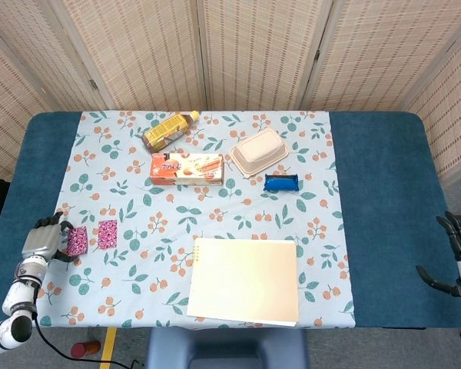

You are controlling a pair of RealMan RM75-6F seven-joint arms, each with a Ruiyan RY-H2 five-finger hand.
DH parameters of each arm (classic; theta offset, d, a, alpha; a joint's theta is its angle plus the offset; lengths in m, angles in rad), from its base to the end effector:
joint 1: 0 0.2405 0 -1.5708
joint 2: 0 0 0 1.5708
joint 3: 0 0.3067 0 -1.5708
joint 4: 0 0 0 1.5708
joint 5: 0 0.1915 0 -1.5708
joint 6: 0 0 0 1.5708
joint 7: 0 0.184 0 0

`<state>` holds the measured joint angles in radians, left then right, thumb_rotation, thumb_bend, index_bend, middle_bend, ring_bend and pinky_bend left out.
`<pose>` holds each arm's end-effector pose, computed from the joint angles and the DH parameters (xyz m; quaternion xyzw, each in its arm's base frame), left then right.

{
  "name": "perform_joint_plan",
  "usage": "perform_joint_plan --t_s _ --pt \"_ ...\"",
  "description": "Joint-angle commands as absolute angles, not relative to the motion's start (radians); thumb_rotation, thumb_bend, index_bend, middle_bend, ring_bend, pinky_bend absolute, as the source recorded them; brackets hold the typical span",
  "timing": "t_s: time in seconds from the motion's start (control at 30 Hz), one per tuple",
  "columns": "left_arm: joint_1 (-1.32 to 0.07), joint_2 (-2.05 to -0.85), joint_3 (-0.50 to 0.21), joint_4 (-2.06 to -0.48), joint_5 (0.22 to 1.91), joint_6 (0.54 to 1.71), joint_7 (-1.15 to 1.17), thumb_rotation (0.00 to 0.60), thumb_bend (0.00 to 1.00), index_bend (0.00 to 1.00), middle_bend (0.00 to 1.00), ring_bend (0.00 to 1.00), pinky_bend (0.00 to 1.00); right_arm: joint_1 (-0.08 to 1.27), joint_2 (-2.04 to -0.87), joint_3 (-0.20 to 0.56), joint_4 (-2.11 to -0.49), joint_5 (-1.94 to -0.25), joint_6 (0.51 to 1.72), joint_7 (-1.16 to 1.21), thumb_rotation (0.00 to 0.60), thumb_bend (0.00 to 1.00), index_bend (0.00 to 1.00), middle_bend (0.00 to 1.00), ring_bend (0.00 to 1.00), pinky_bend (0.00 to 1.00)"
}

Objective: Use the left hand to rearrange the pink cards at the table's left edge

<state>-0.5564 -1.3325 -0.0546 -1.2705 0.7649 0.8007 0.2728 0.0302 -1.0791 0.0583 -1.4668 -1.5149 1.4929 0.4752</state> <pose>-0.4044 0.3769 0.0927 -0.6203 -0.5174 -0.1537 0.5691 -0.3831 -0.2064 0.2304 0.5158 -0.4743 0.4658 0.5404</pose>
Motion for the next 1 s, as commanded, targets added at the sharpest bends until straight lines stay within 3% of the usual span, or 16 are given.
perform_joint_plan --t_s 0.03,0.57,1.0 --pt "-0.555 -1.333 -0.055 -1.268 0.764 0.801 0.277 0.600 0.21 0.27 0.00 0.00 0.00 0.030 -1.080 0.058 -1.466 -1.516 1.494 0.476 0.600 0.28 0.04 0.00 0.00 0.00" --pt "-0.563 -1.335 -0.057 -1.263 0.738 0.786 0.311 0.600 0.21 0.22 0.00 0.00 0.00 0.026 -1.080 0.057 -1.468 -1.515 1.499 0.475 0.600 0.28 0.04 0.00 0.00 0.00" --pt "-0.604 -1.311 -0.085 -1.380 0.813 0.810 0.328 0.600 0.21 0.20 0.00 0.00 0.00 0.021 -1.077 0.056 -1.467 -1.513 1.504 0.478 0.600 0.28 0.04 0.00 0.00 0.00"
